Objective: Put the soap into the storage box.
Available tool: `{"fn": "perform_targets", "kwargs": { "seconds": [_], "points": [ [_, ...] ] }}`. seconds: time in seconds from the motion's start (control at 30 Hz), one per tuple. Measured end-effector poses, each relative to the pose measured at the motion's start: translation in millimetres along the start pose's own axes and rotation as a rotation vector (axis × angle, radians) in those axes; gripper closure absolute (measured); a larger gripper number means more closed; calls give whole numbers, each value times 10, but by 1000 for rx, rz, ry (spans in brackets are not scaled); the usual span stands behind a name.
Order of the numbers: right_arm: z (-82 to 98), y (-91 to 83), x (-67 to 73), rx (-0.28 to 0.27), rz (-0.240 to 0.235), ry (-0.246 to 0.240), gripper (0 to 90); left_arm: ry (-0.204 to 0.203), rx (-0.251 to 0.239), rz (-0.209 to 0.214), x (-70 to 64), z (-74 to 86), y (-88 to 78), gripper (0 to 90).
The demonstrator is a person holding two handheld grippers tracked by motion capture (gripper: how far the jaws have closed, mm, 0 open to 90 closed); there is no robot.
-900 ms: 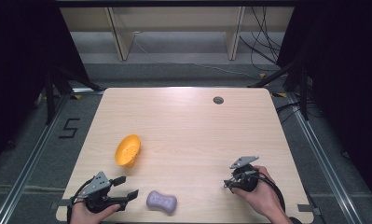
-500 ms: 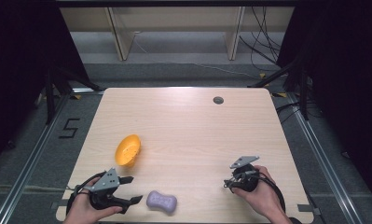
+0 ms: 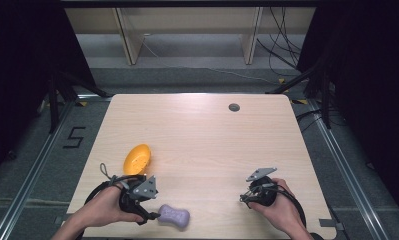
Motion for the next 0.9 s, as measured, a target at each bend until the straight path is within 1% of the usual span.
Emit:
{"fn": "perform_targets", "kwargs": {
  "seconds": [0.03,0.07,0.13,0.2,0.23,0.27,0.3,0.33,0.37,0.43,0.47,0.5,0.53,0.7,0.73,0.77,0.8,0.87,0.9],
  "points": [
    [3,-2,3,2,-3,1,531,28,25,-7,16,-28,13,296],
    [3,0,3,1,-2,-4,531,40,38,-5,18,-45,25,296],
    [3,-1,6,1,-4,-3,531,75,72,8,15,-89,50,296],
    [4,2,3,3,-3,-3,531,105,92,18,14,-136,74,296],
    [4,4,3,3,-5,-5,531,121,115,26,10,-149,83,296],
    [6,4,5,5,-5,-3,531,119,114,33,-2,-166,96,295],
    [5,4,3,3,-3,-4,531,132,126,39,-8,-186,110,295],
    [7,2,4,4,-4,-4,530,157,142,37,7,-189,108,295],
    [7,2,4,5,-4,-4,531,140,134,47,-16,-206,123,295],
    [7,4,2,5,-3,-5,530,154,150,49,-12,-220,130,295],
    [11,3,7,9,-5,-2,530,155,155,51,-14,-231,138,295],
    [11,5,7,9,-4,-2,530,177,175,48,1,-232,135,295],
    [11,5,10,10,-5,-2,530,158,159,49,-11,-251,151,295],
    [12,5,7,11,-4,-2,529,170,184,58,2,-266,191,295],
    [14,4,10,12,-6,0,529,185,204,59,12,-262,198,295],
    [13,5,8,11,-6,-1,529,185,204,59,12,-262,198,295],
    [13,6,8,11,-5,-2,529,174,196,65,-2,-278,220,295],
    [12,10,3,9,-1,-5,529,190,211,67,2,-281,225,295],
    [11,9,2,9,-1,-5,529,185,206,68,-4,-292,234,295]
  ]
}}
Point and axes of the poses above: each handheld gripper's, and its own axes: y roughly forward along the jaws, z roughly out of its underside, x roughly to its left, the point moved 8 cm from there along y, roughly forward along the jaws, and after that the axes turned 12 degrees about x, right-handed, at the moved point
